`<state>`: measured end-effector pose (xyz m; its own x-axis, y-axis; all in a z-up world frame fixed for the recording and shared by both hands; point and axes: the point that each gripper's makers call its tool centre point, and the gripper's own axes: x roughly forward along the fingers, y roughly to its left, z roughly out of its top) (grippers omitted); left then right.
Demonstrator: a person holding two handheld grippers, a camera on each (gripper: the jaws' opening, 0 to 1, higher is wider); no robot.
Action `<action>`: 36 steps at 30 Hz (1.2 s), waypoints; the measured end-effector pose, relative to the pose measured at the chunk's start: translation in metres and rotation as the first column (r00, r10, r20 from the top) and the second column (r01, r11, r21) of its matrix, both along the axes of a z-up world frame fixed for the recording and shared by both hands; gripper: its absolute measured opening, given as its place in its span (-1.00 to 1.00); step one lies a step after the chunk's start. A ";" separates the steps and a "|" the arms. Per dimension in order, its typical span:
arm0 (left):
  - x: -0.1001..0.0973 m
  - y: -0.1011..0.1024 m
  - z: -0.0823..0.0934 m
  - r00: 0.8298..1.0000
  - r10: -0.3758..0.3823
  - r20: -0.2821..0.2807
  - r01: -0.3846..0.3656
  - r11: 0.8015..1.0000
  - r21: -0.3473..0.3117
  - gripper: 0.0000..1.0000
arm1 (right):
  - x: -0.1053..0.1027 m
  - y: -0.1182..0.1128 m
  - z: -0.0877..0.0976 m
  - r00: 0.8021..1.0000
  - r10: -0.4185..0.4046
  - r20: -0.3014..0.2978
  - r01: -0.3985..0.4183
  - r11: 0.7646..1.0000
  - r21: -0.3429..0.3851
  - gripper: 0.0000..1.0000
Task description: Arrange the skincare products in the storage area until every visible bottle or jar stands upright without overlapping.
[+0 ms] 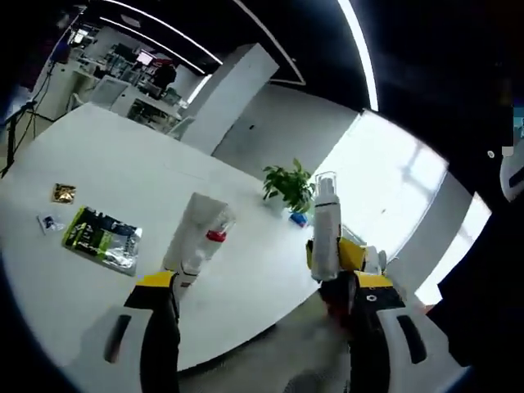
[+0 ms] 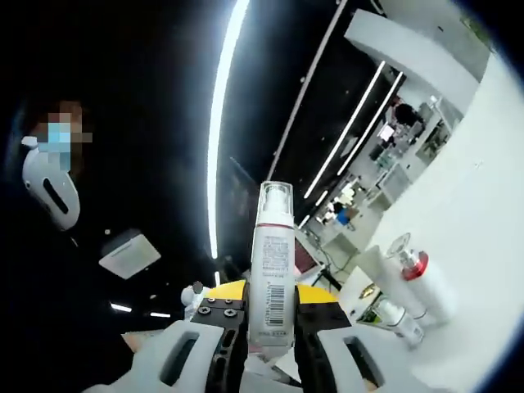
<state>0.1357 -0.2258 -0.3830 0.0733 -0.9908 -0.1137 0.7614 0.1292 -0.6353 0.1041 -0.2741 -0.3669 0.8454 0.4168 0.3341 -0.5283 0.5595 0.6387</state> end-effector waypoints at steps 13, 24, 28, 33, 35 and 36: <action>-0.033 -0.041 0.046 0.985 -0.162 0.052 0.166 0.982 -0.090 -0.05 | -0.014 0.034 0.003 0.984 0.163 0.077 -0.155 0.983 -0.095 -0.79; -0.051 -0.044 0.042 0.964 -0.257 0.075 0.260 0.965 -0.039 -0.38 | -0.018 0.039 0.008 0.975 0.201 0.093 -0.195 0.978 -0.071 -0.78; -0.053 -0.042 0.039 0.957 -0.278 0.086 0.281 0.960 -0.018 -0.47 | -0.018 0.036 0.009 0.977 0.187 0.099 -0.183 0.982 -0.054 -0.78; -0.052 -0.044 0.039 0.956 -0.268 0.119 0.271 0.963 -0.012 -0.62 | -0.017 0.038 0.008 0.976 0.204 0.076 -0.201 0.979 -0.043 -0.78; -0.051 -0.045 0.038 0.959 -0.263 0.105 0.265 0.964 -0.008 -0.63 | -0.017 0.037 0.008 0.976 0.205 0.073 -0.202 0.978 -0.040 -0.77; -0.050 -0.045 0.038 0.960 -0.261 0.098 0.263 0.965 -0.007 -0.63 | -0.017 0.037 0.009 0.975 0.209 0.068 -0.208 0.978 -0.029 -0.76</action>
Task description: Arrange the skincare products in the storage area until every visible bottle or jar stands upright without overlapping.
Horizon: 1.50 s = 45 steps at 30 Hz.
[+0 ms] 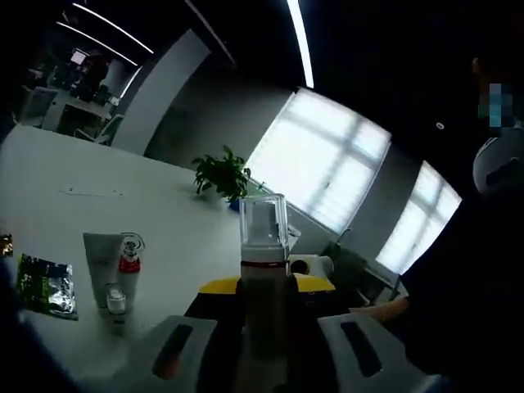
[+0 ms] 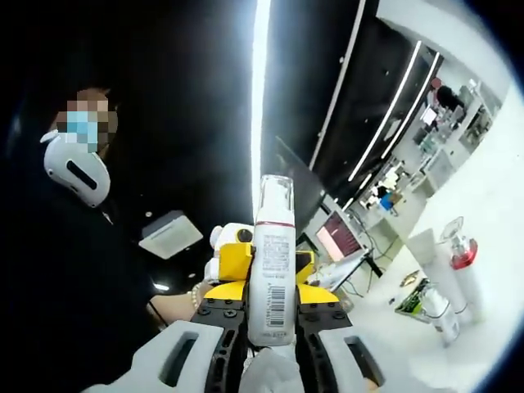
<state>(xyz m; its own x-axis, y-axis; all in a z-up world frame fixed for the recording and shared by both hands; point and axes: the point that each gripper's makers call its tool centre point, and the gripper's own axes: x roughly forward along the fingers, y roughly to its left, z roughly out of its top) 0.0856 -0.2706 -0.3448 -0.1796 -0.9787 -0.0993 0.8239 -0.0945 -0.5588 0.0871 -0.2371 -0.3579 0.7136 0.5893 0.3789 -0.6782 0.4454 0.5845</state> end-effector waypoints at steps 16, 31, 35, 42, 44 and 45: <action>0.004 0.016 0.030 0.985 -0.087 0.149 0.076 0.994 0.077 -0.63 | -0.023 -0.027 0.056 0.997 0.071 -0.022 -0.074 0.980 -0.183 -0.48; -0.010 0.013 0.048 0.932 -0.164 0.324 0.161 0.986 0.037 -0.62 | -0.012 0.005 0.083 0.976 0.214 0.022 -0.191 0.907 -0.375 -0.60; -0.007 0.011 0.048 0.930 -0.166 0.327 0.165 0.986 0.032 -0.62 | -0.008 0.005 0.083 0.972 0.234 0.021 -0.207 0.895 -0.396 -0.62; -0.005 0.006 0.041 0.925 -0.204 0.319 0.200 0.979 0.045 -0.62 | 0.007 -0.003 0.072 0.981 0.195 0.003 -0.174 0.882 -0.438 -0.80; -0.003 0.005 0.038 0.923 -0.199 0.329 0.194 0.980 0.048 -0.62 | 0.006 -0.001 0.071 0.977 0.215 -0.009 -0.197 0.878 -0.437 -0.81; -0.002 0.004 0.036 0.924 -0.200 0.326 0.196 0.979 0.047 -0.62 | 0.008 -0.002 0.070 0.977 0.212 -0.001 -0.190 0.873 -0.449 -0.82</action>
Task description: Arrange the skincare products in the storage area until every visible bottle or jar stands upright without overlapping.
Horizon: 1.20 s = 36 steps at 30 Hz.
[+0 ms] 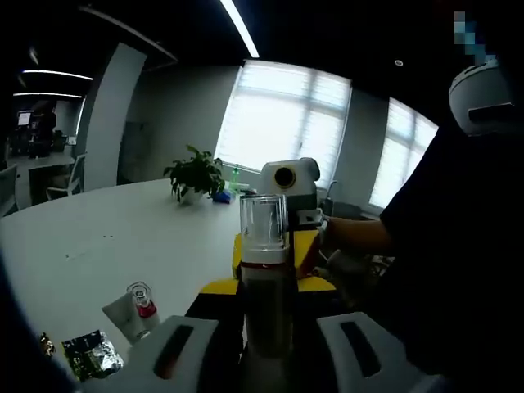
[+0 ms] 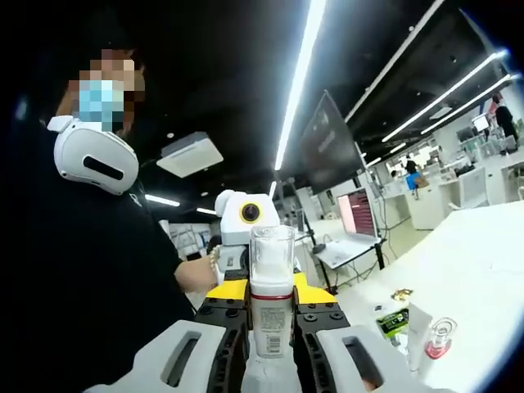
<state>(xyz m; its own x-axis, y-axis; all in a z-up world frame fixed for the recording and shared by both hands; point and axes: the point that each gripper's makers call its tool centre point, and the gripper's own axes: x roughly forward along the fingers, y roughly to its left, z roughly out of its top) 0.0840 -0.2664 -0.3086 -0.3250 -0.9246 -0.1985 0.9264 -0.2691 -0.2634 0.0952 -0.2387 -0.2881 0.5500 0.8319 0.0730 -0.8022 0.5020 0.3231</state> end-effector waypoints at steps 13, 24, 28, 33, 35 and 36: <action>0.011 0.004 -0.026 0.991 0.125 -0.035 -0.125 0.992 0.000 -0.60 | 0.015 0.002 -0.023 0.998 -0.030 0.059 0.033 0.998 -0.052 -0.83; 0.035 0.027 -0.087 0.943 0.334 0.004 -0.333 0.938 0.101 0.16 | 0.025 -0.002 -0.048 0.997 -0.055 0.050 0.060 0.994 -0.091 -0.82; 0.049 0.037 -0.101 0.916 0.399 0.028 -0.400 0.909 0.115 0.37 | 0.026 -0.002 -0.058 0.998 -0.052 0.046 0.057 0.992 -0.116 -0.82; 0.057 0.048 -0.112 0.890 0.456 0.026 -0.455 0.880 0.136 0.59 | 0.028 -0.005 -0.068 0.997 -0.068 0.042 0.073 0.990 -0.119 -0.82; 0.059 0.052 -0.116 0.880 0.474 0.028 -0.472 0.869 0.149 0.68 | 0.029 -0.006 -0.071 0.996 -0.076 0.041 0.081 0.989 -0.120 -0.82; 0.059 0.054 -0.118 0.877 0.480 0.031 -0.479 0.865 0.152 0.71 | 0.031 -0.008 -0.074 0.996 -0.084 0.042 0.089 0.988 -0.125 -0.82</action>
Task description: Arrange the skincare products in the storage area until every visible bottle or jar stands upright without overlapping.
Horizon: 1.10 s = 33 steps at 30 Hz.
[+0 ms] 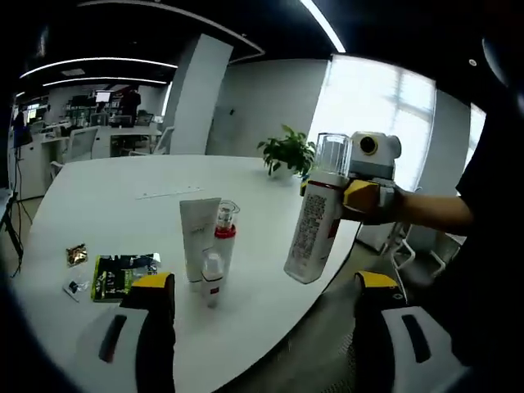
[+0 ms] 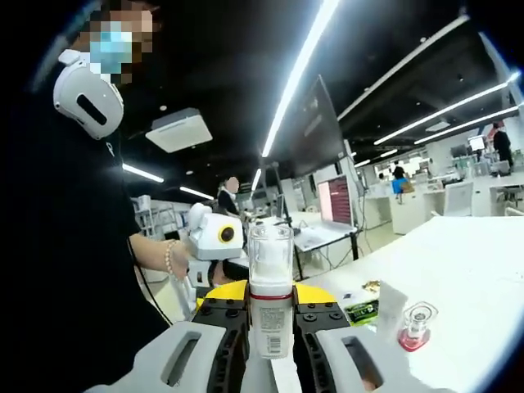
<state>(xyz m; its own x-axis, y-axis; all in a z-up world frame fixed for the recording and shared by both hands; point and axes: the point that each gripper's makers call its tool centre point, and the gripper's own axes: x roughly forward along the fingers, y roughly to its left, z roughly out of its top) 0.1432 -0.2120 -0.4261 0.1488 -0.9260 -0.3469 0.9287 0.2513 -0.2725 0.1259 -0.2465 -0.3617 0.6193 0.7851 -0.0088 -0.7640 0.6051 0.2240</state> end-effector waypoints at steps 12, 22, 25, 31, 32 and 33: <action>0.017 0.040 -0.023 0.993 0.117 -0.005 -0.116 0.992 0.048 0.96 | 0.012 -0.015 -0.027 0.999 -0.036 -0.010 0.035 0.996 -0.079 -0.82; 0.026 0.051 -0.027 0.987 0.161 -0.019 -0.159 0.985 0.066 0.98 | 0.031 -0.037 -0.060 0.995 -0.102 0.008 0.102 0.981 -0.167 -0.82; 0.030 0.050 -0.029 0.987 0.161 -0.020 -0.159 0.984 0.075 0.98 | 0.036 -0.042 -0.072 0.994 -0.110 0.011 0.110 0.974 -0.197 -0.82; 0.036 0.049 -0.033 0.986 0.164 -0.025 -0.161 0.982 0.096 0.98 | 0.042 -0.042 -0.099 0.996 -0.086 0.005 0.085 0.967 -0.240 -0.82; 0.037 0.049 -0.034 0.986 0.163 -0.025 -0.160 0.982 0.099 0.98 | 0.043 -0.043 -0.103 0.996 -0.084 0.000 0.082 0.966 -0.247 -0.82; 0.039 0.049 -0.035 0.987 0.161 -0.027 -0.158 0.982 0.105 0.98 | 0.044 -0.044 -0.110 0.997 -0.083 -0.005 0.079 0.963 -0.258 -0.82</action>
<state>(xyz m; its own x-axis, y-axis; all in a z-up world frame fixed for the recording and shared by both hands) 0.1822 -0.1628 -0.4613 0.2776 -0.8509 -0.4460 0.8647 0.4236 -0.2698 0.1703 -0.2903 -0.4715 0.6786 0.7024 -0.2146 -0.7078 0.7035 0.0643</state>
